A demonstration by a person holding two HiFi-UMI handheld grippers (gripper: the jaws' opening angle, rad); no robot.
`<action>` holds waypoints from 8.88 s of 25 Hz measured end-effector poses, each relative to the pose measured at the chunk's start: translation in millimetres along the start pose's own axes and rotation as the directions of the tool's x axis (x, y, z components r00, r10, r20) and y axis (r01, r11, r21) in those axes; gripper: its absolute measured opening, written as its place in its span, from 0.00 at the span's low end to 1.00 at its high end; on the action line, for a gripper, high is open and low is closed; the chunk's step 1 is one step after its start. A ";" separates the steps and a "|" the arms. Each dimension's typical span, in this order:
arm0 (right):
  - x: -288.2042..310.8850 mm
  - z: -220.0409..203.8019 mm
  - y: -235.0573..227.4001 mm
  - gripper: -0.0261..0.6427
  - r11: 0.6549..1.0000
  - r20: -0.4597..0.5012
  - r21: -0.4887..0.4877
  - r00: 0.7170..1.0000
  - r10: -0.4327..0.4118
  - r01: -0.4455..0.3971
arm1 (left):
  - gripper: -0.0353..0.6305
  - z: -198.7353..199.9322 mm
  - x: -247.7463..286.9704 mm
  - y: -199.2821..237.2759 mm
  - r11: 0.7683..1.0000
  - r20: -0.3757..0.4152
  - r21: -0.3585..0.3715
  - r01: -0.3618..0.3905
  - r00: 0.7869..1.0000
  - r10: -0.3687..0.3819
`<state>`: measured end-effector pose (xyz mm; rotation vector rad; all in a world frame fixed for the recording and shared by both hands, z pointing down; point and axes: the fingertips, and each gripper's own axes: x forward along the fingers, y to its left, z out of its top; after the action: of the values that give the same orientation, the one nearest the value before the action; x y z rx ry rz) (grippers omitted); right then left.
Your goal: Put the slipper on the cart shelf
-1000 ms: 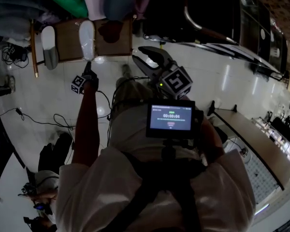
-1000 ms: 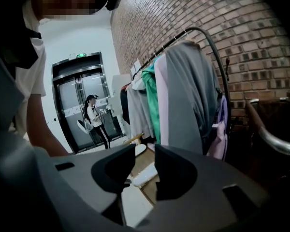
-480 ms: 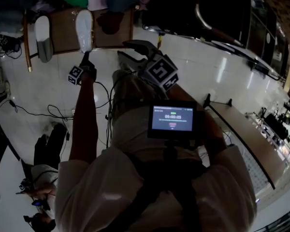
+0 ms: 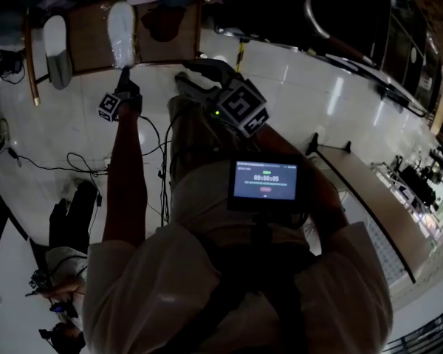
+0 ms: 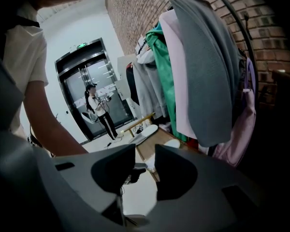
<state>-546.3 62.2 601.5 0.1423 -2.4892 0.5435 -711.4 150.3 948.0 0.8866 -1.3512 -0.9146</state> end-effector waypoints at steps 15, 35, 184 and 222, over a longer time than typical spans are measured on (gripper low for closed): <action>-9.2 -28.4 -10.6 0.24 0.999 -0.018 0.033 0.999 -0.026 0.027 | 0.20 10.9 15.5 14.0 0.997 0.052 -0.071 -0.040 0.998 0.044; -76.1 -33.5 -4.3 0.24 0.996 0.087 0.065 0.993 -0.074 0.069 | 0.13 -5.7 -59.3 -43.3 0.999 0.116 -0.018 0.035 0.993 -0.032; -779.2 -321.3 -373.4 0.21 0.862 0.295 0.326 0.825 -0.482 0.387 | 0.13 -838.7 283.9 -284.9 0.982 -0.216 0.019 0.188 0.960 -0.179; -788.7 -321.2 -361.7 0.21 0.863 0.339 0.306 0.802 -0.493 0.401 | 0.61 -867.9 205.4 -305.1 0.985 -0.280 0.096 0.143 0.953 -0.112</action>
<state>350.7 -150.2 523.0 1.0087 -2.6403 0.6267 149.9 -160.6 724.6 1.1566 -1.1250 -0.7837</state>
